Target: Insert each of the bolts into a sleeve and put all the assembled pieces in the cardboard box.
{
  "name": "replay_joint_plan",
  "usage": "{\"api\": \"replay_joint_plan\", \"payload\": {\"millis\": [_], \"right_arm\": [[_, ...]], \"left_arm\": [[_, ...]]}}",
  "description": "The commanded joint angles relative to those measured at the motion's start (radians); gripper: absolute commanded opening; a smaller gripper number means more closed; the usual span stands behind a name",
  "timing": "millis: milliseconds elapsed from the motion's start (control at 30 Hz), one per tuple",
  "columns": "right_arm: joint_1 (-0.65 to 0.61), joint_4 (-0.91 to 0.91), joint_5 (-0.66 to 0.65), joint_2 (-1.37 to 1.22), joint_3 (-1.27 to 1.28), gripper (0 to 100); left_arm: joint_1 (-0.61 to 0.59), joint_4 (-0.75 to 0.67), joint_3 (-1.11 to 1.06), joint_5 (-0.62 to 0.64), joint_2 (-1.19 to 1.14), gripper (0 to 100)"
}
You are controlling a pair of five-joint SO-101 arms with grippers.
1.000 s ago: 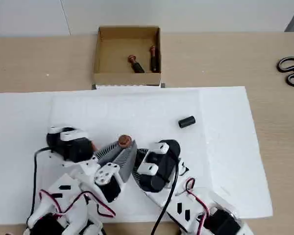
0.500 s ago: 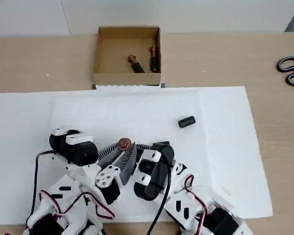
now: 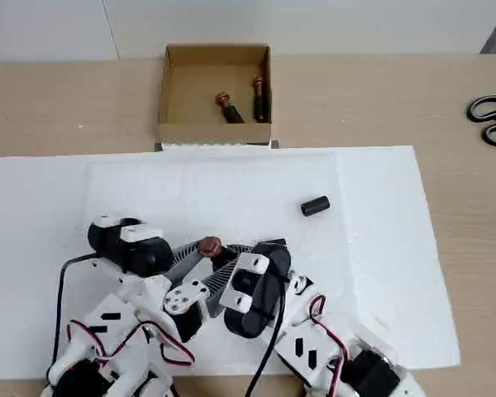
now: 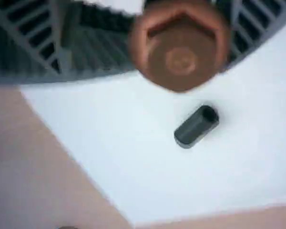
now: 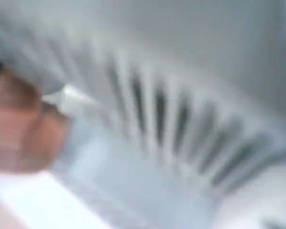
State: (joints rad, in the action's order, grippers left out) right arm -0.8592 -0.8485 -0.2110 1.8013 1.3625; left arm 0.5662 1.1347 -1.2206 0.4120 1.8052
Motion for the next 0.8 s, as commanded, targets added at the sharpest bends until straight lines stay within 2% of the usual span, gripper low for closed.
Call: {"api": "replay_joint_plan", "payload": {"millis": [0,333,433,500,600,767], "right_arm": [[0.008,0.044,-0.011,0.005,0.005,0.4],[0.01,0.044,-0.011,0.004,0.054,0.4],[0.022,0.044,-0.012,0.004,0.054,0.4],[0.064,0.044,-0.012,0.004,0.052,0.4],[0.156,0.044,-0.012,0.005,0.048,0.4],[0.285,0.044,-0.008,-0.005,0.066,0.4]], "left_arm": [[-0.035,0.038,0.081,-0.041,0.005,20],[-0.075,0.161,0.248,-0.064,0.005,19],[-0.094,0.181,0.277,-0.066,0.005,11],[-0.135,0.184,0.278,-0.066,0.008,1],[-0.218,0.198,0.268,-0.086,0.008,1],[-0.443,0.153,0.107,-0.275,0.006,1]]}}
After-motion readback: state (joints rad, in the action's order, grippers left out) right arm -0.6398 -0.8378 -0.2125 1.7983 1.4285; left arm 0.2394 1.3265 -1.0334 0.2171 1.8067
